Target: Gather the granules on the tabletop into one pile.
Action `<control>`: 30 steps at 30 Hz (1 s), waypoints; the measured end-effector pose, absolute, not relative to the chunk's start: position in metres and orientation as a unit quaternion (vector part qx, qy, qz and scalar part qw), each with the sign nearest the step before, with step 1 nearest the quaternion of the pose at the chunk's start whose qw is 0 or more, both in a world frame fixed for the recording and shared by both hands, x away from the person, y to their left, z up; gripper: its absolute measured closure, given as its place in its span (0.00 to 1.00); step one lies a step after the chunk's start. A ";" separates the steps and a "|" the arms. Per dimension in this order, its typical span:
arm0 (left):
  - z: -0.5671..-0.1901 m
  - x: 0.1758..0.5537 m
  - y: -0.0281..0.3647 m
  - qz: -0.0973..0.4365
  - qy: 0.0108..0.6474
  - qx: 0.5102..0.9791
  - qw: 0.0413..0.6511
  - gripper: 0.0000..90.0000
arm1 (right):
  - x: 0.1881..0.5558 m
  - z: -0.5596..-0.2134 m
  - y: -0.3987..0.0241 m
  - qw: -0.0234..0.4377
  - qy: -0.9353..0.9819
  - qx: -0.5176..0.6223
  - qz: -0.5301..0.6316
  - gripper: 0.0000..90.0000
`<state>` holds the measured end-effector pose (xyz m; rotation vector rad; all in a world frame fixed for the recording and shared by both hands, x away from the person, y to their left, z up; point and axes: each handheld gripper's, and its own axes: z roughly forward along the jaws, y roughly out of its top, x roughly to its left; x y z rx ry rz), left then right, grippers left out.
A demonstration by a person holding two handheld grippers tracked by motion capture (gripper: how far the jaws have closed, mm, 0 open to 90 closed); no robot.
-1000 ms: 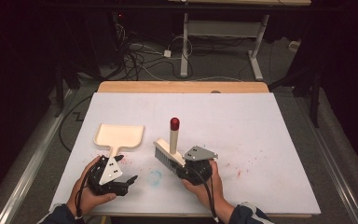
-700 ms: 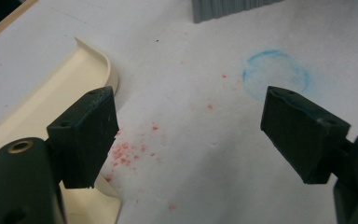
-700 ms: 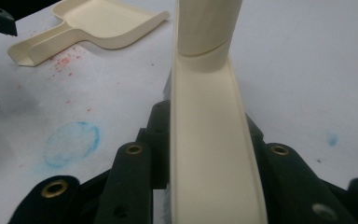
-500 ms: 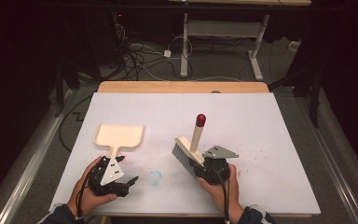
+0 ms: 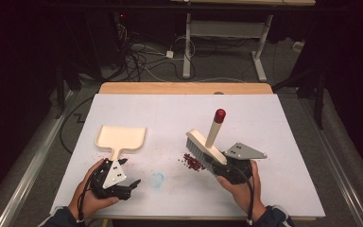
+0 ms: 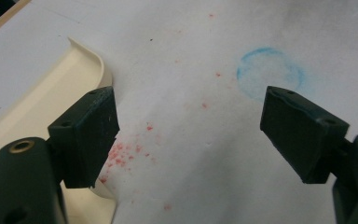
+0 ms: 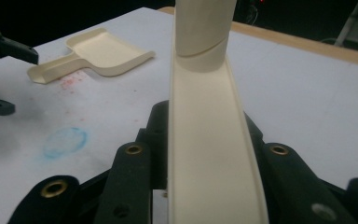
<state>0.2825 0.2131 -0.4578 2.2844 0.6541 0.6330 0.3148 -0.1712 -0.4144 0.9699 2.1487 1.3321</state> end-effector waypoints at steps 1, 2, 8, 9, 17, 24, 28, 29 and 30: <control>-0.458 0.283 0.213 0.242 0.251 0.875 0.335 0.21 | 0.316 -0.414 -0.178 0.234 0.774 0.351 0.472 0.76; -0.458 0.283 0.213 0.242 0.250 0.876 0.335 0.21 | 0.318 -0.415 -0.184 0.255 0.773 0.356 0.459 0.76; -0.458 0.284 0.211 0.242 0.250 0.877 0.332 0.21 | 0.333 -0.430 -0.206 0.311 0.765 0.386 0.410 0.76; -0.459 0.284 0.211 0.242 0.250 0.877 0.332 0.21 | 0.334 -0.432 -0.206 0.324 0.768 0.382 0.399 0.76; -0.459 0.284 0.211 0.243 0.250 0.878 0.330 0.21 | 0.333 -0.451 -0.183 0.334 0.778 0.383 0.369 0.76; -0.459 0.285 0.208 0.243 0.248 0.879 0.326 0.21 | 0.323 -0.455 -0.145 0.330 0.783 0.366 0.380 0.76; -0.460 0.284 0.206 0.243 0.244 0.881 0.325 0.21 | 0.317 -0.457 -0.125 0.333 0.788 0.355 0.376 0.76; -0.460 0.284 0.206 0.243 0.242 0.882 0.324 0.21 | 0.316 -0.458 -0.121 0.341 0.787 0.353 0.375 0.76; -0.460 0.283 0.206 0.243 0.240 0.882 0.324 0.21 | 0.317 -0.458 -0.119 0.342 0.786 0.352 0.376 0.76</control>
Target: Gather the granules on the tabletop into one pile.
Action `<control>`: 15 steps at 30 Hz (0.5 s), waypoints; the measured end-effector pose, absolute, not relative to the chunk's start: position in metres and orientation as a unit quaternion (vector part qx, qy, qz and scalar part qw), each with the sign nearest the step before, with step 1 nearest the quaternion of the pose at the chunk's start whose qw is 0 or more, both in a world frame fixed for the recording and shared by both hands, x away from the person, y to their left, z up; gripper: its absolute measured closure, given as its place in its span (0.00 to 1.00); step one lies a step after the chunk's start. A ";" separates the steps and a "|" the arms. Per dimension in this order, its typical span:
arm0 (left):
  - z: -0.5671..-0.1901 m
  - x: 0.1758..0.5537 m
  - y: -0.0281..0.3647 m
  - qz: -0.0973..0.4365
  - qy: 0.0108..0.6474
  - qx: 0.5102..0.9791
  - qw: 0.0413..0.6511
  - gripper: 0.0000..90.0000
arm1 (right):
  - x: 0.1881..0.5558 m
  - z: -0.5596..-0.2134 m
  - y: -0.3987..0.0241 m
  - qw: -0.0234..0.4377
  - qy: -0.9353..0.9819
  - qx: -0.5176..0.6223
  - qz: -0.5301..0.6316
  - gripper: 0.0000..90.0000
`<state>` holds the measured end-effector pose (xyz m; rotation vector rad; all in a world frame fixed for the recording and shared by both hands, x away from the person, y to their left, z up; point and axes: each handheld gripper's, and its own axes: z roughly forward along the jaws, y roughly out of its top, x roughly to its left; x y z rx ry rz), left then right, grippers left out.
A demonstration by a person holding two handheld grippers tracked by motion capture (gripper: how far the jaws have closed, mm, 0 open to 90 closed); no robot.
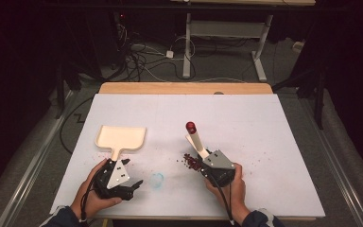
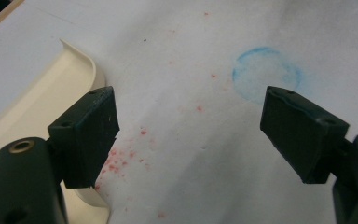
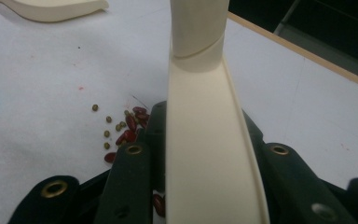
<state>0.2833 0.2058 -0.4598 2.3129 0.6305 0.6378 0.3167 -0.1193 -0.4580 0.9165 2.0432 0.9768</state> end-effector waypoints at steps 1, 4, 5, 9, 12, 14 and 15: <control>-0.460 0.283 0.206 0.244 0.240 0.882 0.325 0.21 | 0.318 -0.458 -0.118 0.341 0.786 0.353 0.376 0.76; -0.459 0.282 0.208 0.244 0.241 0.880 0.328 0.21 | 0.321 -0.454 -0.120 0.343 0.780 0.356 0.384 0.76; -0.459 0.283 0.209 0.245 0.242 0.879 0.329 0.21 | 0.322 -0.452 -0.122 0.346 0.778 0.356 0.385 0.76; -0.459 0.283 0.209 0.245 0.244 0.879 0.328 0.21 | 0.322 -0.439 -0.137 0.346 0.767 0.360 0.403 0.76; -0.459 0.283 0.208 0.247 0.244 0.880 0.325 0.21 | 0.317 -0.427 -0.157 0.318 0.763 0.351 0.440 0.76; -0.459 0.283 0.209 0.249 0.247 0.878 0.325 0.21 | 0.312 -0.419 -0.173 0.278 0.769 0.323 0.477 0.76; -0.458 0.283 0.210 0.250 0.250 0.877 0.325 0.21 | 0.308 -0.416 -0.179 0.259 0.774 0.311 0.487 0.76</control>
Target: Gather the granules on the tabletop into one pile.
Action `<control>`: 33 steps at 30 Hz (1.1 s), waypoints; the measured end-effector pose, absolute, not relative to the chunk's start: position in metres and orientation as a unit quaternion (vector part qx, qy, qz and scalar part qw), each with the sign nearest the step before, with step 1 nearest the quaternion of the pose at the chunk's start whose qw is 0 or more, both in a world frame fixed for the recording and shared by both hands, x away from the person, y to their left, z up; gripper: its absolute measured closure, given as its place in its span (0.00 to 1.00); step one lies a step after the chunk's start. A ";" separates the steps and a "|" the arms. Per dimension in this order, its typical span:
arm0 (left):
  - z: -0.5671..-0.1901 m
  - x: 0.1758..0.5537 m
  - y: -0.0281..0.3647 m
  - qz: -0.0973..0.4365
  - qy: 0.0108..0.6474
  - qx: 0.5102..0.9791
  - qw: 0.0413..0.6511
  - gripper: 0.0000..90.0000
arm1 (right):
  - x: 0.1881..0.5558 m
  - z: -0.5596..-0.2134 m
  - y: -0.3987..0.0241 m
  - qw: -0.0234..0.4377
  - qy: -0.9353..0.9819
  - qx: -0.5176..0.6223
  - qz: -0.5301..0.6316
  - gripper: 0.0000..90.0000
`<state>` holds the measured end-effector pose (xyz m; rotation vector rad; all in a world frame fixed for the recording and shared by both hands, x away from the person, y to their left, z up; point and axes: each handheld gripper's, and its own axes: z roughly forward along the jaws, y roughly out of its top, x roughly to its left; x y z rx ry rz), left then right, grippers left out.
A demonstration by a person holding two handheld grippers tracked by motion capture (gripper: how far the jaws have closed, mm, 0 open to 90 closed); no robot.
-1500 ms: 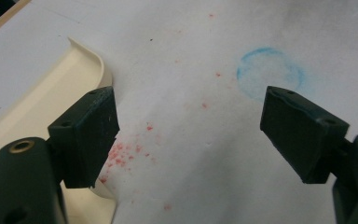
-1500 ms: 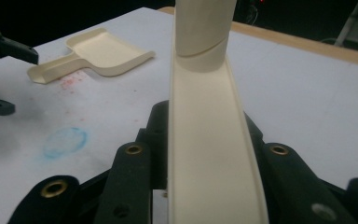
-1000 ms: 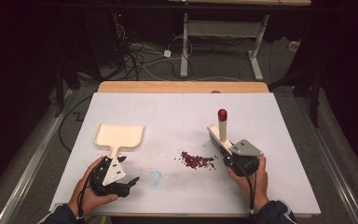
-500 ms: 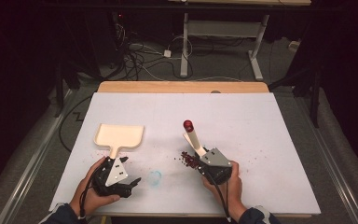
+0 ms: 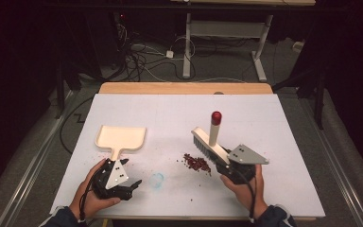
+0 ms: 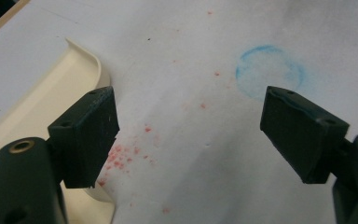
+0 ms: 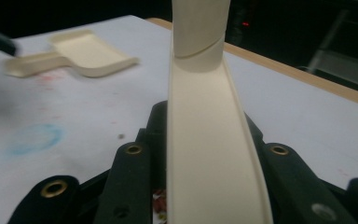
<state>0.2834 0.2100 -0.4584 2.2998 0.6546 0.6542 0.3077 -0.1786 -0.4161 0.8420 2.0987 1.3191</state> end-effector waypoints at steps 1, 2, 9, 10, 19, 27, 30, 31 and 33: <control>-0.458 0.284 0.211 0.251 0.252 0.876 0.325 0.21 | 0.305 -0.414 -0.182 0.240 0.776 0.299 0.501 0.76; -0.458 0.284 0.212 0.252 0.255 0.875 0.324 0.21 | 0.299 -0.413 -0.187 0.202 0.780 0.275 0.525 0.76; -0.456 0.286 0.219 0.261 0.269 0.869 0.324 0.21 | 0.257 -0.434 -0.161 0.021 0.834 0.149 0.530 0.76; -0.455 0.286 0.220 0.261 0.272 0.867 0.325 0.21 | 0.256 -0.441 -0.156 0.002 0.842 0.138 0.522 0.76; -0.456 0.287 0.225 0.259 0.276 0.865 0.329 0.21 | 0.279 -0.462 -0.157 0.026 0.857 0.162 0.488 0.75; -0.457 0.287 0.221 0.256 0.272 0.868 0.326 0.21 | 0.297 -0.456 -0.162 0.044 0.858 0.163 0.485 0.76; -0.457 0.288 0.220 0.254 0.269 0.870 0.325 0.21 | 0.307 -0.455 -0.168 0.051 0.858 0.170 0.482 0.76; -0.457 0.288 0.220 0.254 0.268 0.870 0.325 0.21 | 0.311 -0.455 -0.169 0.052 0.859 0.169 0.481 0.76; -0.457 0.288 0.220 0.254 0.269 0.870 0.326 0.21 | 0.318 -0.456 -0.171 0.050 0.860 0.169 0.479 0.75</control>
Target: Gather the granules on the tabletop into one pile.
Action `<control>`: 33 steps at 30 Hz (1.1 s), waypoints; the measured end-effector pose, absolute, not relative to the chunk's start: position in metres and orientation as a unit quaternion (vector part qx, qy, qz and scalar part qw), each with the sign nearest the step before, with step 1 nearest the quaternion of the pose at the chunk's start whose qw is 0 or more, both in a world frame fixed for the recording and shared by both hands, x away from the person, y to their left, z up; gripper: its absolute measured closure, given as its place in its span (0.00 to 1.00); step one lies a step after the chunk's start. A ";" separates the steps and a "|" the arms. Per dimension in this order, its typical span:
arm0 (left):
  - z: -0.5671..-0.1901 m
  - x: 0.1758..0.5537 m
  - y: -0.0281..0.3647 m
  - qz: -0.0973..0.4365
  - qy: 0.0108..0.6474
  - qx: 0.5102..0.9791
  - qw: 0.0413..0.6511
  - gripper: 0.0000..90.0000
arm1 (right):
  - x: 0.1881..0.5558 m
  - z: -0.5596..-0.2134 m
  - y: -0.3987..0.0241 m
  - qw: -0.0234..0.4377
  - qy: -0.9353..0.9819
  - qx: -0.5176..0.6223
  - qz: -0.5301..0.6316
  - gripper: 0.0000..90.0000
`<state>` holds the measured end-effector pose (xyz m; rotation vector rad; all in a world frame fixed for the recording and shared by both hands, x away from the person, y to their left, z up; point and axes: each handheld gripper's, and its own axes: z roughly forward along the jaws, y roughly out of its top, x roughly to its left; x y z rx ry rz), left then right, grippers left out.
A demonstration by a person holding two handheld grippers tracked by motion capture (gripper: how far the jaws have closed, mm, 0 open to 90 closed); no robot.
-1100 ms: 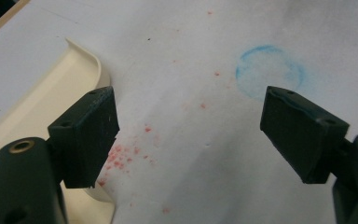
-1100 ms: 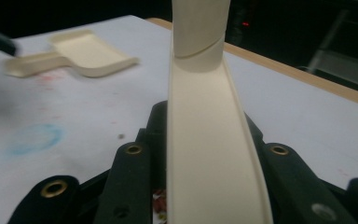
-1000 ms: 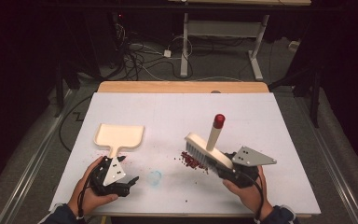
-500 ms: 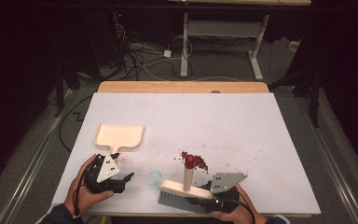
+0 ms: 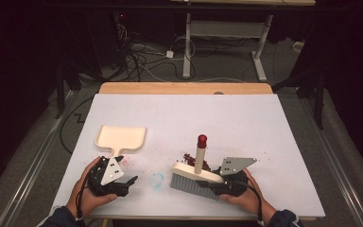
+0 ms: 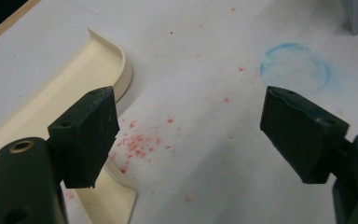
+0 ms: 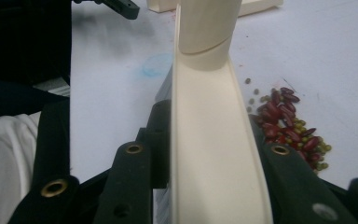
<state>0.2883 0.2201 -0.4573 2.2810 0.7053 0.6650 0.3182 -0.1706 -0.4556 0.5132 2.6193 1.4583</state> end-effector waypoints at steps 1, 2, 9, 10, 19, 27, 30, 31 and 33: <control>-0.457 0.288 0.220 0.254 0.269 0.870 0.325 0.21 | 0.322 -0.456 -0.171 0.050 0.861 0.167 0.478 0.75; -0.457 0.288 0.220 0.254 0.269 0.870 0.326 0.21 | 0.325 -0.455 -0.170 0.054 0.862 0.165 0.477 0.75; -0.458 0.289 0.219 0.250 0.267 0.872 0.324 0.21 | 0.345 -0.450 -0.169 0.064 0.865 0.159 0.472 0.76; -0.458 0.289 0.219 0.250 0.266 0.873 0.324 0.21 | 0.348 -0.449 -0.170 0.062 0.863 0.162 0.474 0.76; -0.458 0.289 0.218 0.250 0.267 0.872 0.324 0.21 | 0.355 -0.440 -0.170 0.087 0.852 0.183 0.483 0.76; -0.457 0.290 0.220 0.253 0.271 0.870 0.325 0.21 | 0.339 -0.422 -0.150 0.151 0.804 0.231 0.526 0.76; -0.457 0.290 0.221 0.253 0.273 0.869 0.327 0.21 | 0.331 -0.425 -0.131 0.147 0.796 0.242 0.535 0.76; -0.457 0.290 0.221 0.253 0.274 0.868 0.327 0.21 | 0.328 -0.428 -0.123 0.151 0.798 0.241 0.531 0.76; -0.457 0.289 0.222 0.254 0.273 0.868 0.327 0.21 | 0.322 -0.436 -0.109 0.163 0.804 0.243 0.518 0.76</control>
